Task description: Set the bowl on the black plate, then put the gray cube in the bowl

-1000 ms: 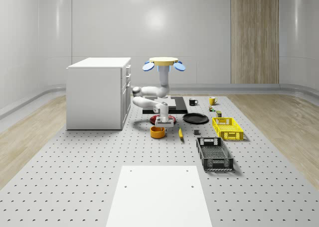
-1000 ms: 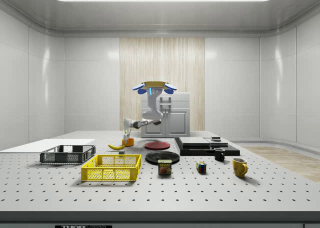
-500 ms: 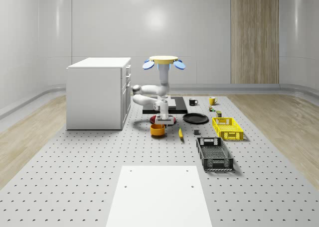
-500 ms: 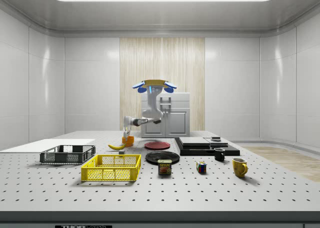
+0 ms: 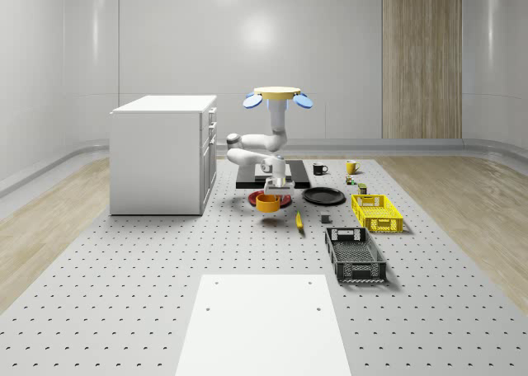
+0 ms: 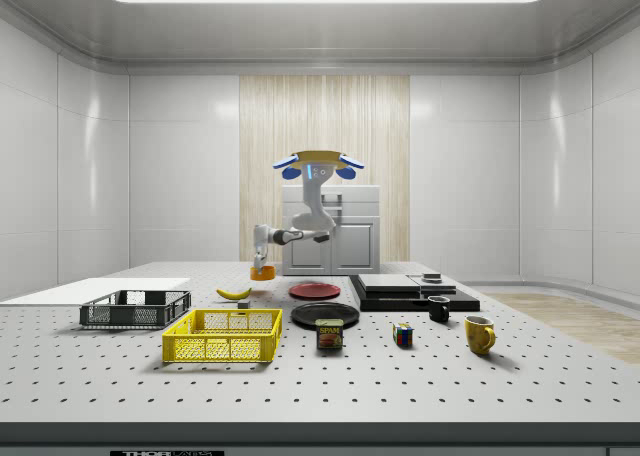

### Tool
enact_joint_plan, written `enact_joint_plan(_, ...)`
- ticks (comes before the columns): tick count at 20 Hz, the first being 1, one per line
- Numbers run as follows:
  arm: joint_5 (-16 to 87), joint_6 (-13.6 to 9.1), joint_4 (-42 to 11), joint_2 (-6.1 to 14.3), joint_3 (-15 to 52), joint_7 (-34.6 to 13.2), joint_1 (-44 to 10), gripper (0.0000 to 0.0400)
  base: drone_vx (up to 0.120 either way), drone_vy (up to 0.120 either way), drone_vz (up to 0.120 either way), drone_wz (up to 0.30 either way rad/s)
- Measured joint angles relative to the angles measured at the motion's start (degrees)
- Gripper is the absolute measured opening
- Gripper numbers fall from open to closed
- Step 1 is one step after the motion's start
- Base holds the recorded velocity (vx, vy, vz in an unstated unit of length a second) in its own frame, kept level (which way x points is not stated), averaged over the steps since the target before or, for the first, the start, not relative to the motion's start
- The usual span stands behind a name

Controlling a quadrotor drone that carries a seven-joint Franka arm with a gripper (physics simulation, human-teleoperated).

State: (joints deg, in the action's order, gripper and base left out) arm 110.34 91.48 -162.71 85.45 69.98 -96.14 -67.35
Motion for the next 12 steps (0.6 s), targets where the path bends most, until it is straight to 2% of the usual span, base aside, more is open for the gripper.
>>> enact_joint_plan(12,-0.28,0.06,-0.05,0.15,0.25,-0.05,-0.03,0.0100,-0.120,0.120,0.000,0.000)
